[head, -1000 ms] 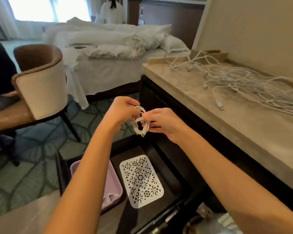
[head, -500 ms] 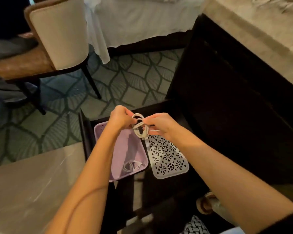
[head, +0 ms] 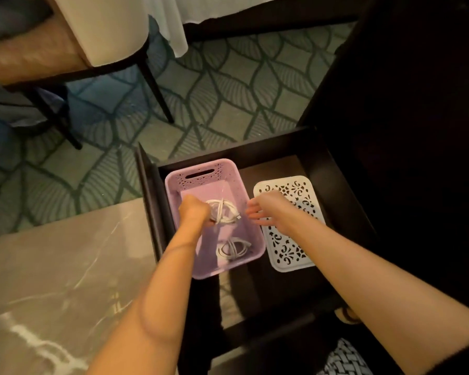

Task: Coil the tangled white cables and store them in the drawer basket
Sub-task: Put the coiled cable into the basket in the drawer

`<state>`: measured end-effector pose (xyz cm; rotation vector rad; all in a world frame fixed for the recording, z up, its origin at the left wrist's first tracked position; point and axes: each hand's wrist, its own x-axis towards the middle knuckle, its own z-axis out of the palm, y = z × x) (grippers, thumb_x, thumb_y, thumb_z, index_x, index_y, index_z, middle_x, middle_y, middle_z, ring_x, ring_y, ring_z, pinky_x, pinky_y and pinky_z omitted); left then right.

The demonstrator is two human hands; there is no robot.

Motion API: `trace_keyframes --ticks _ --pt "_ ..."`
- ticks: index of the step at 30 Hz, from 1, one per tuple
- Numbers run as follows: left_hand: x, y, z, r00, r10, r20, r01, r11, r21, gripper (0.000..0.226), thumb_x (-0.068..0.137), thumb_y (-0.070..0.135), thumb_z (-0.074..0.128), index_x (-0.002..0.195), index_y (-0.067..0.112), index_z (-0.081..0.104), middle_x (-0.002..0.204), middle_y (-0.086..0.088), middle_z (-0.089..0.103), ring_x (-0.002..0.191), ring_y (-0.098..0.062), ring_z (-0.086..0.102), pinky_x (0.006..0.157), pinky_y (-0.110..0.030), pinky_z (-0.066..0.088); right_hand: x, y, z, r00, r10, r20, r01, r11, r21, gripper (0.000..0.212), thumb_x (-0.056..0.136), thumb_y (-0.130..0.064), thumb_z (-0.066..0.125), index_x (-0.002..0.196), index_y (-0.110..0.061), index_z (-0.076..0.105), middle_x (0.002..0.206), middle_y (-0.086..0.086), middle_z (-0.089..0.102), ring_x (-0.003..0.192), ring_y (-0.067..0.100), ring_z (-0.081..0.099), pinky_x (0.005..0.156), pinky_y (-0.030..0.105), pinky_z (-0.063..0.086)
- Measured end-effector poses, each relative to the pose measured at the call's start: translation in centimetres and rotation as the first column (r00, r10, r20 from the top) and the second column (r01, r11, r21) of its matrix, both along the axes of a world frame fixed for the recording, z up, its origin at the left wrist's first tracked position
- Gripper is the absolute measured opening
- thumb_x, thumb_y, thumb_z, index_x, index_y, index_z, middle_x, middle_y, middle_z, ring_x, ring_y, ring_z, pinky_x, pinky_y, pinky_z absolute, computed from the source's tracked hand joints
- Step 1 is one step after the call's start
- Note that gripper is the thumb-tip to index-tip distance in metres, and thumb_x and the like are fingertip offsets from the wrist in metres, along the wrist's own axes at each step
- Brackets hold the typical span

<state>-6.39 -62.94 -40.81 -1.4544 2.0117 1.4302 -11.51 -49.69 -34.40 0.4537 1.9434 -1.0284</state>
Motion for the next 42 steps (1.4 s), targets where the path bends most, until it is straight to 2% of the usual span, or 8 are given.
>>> trace_keyframes --ticks 6,11,20,27,30,34,39,42 --pt "1.0 1.4 -2.9 0.975 0.221 0.009 -0.218 0.952 0.217 0.019 0.082 -0.013 0.054 0.101 -0.013 0.056 0.102 -0.025 0.062 0.084 -0.039 0.065 0.042 -0.033 0.055 -0.2 0.3 -0.4 1.0 0.011 0.004 -0.011 1.0 0.022 0.026 0.097 -0.005 0.042 0.116 0.004 0.057 0.115 0.018 0.063 0.095 0.023 0.062 0.079 0.024 0.048" --pt "0.9 2.6 -4.7 0.967 0.254 0.021 -0.248 0.918 0.31 0.021 0.077 -0.016 0.055 0.098 -0.014 0.057 0.102 -0.028 0.063 0.083 -0.042 0.066 0.065 -0.048 0.057 0.4 0.1 -0.9 1.0 -0.014 0.009 0.014 1.0 0.006 0.026 0.097 -0.003 0.04 0.115 0.004 0.058 0.124 0.022 0.059 0.119 0.031 0.055 0.101 0.037 0.044" --pt "0.7 2.5 -5.7 0.978 0.184 0.102 -0.194 0.975 0.105 0.027 0.085 0.002 0.055 0.11 -0.01 0.056 0.113 -0.023 0.06 0.105 -0.04 0.058 0.088 -0.041 0.051 0.3 -0.1 -1.4 0.999 -0.043 0.014 0.042 0.999 0.018 0.027 0.096 -0.002 0.04 0.114 0.004 0.059 0.092 0.012 0.064 0.075 0.018 0.057 0.1 0.039 0.045" --pt "1.0 2.6 -6.6 0.934 0.349 0.072 -0.354 0.883 0.307 0.028 0.076 -0.016 0.061 0.103 -0.013 0.054 0.087 -0.019 0.059 0.069 -0.028 0.059 0.047 -0.032 0.056 0.3 -0.3 -1.3 0.997 -0.067 0.028 0.066 0.998 0.018 0.022 0.095 -0.004 0.043 0.108 0.002 0.06 0.074 0.005 0.054 0.061 0.01 0.049 0.097 0.036 0.048" --pt "1.0 2.5 -6.7 0.896 0.442 0.044 -0.426 0.827 0.367 0.034 0.079 -0.022 0.053 0.111 -0.012 0.05 0.096 -0.021 0.052 0.08 -0.031 0.055 0.039 -0.03 0.05 0.2 -0.2 -1.2 0.996 -0.081 0.044 0.081 0.997 -0.002 0.023 0.095 -0.003 0.043 0.111 0.003 0.059 0.072 0.004 0.051 0.059 0.01 0.046 0.1 0.038 0.045" --pt "1.2 2.5 -7.1 0.932 0.338 0.132 -0.363 0.865 0.347 0.018 0.079 -0.019 0.056 0.072 -0.006 0.047 0.073 -0.017 0.052 0.057 -0.025 0.051 0.027 -0.024 0.042 0.2 -0.2 -1.2 0.995 -0.084 0.055 0.085 0.996 -0.002 0.025 0.095 -0.003 0.042 0.113 0.003 0.058 0.072 0.004 0.05 0.058 0.009 0.044 0.101 0.041 0.043" --pt "0.9 1.9 -10.6 0.977 0.079 0.196 -0.114 0.978 0.175 0.032 0.063 -0.006 0.075 0.093 -0.008 0.066 0.085 -0.02 0.069 0.079 -0.03 0.068 0.073 -0.043 0.057 0.1 -0.2 -1.4 0.994 -0.09 0.063 0.091 0.996 -0.005 0.026 0.094 -0.002 0.042 0.115 0.004 0.057 0.07 0.004 0.049 0.057 0.009 0.042 0.102 0.042 0.042" --pt "1.1 2.3 -9.9 0.977 0.02 0.211 -0.048 0.991 0.124 0.025 0.071 0.0 0.072 0.095 -0.005 0.066 0.096 -0.02 0.069 0.09 -0.032 0.067 0.076 -0.039 0.056 0.0 -0.3 -1.5 0.992 -0.099 0.075 0.1 0.995 -0.013 0.029 0.095 -0.002 0.041 0.12 0.004 0.055 0.068 0.003 0.046 0.055 0.009 0.04 0.103 0.041 0.039"
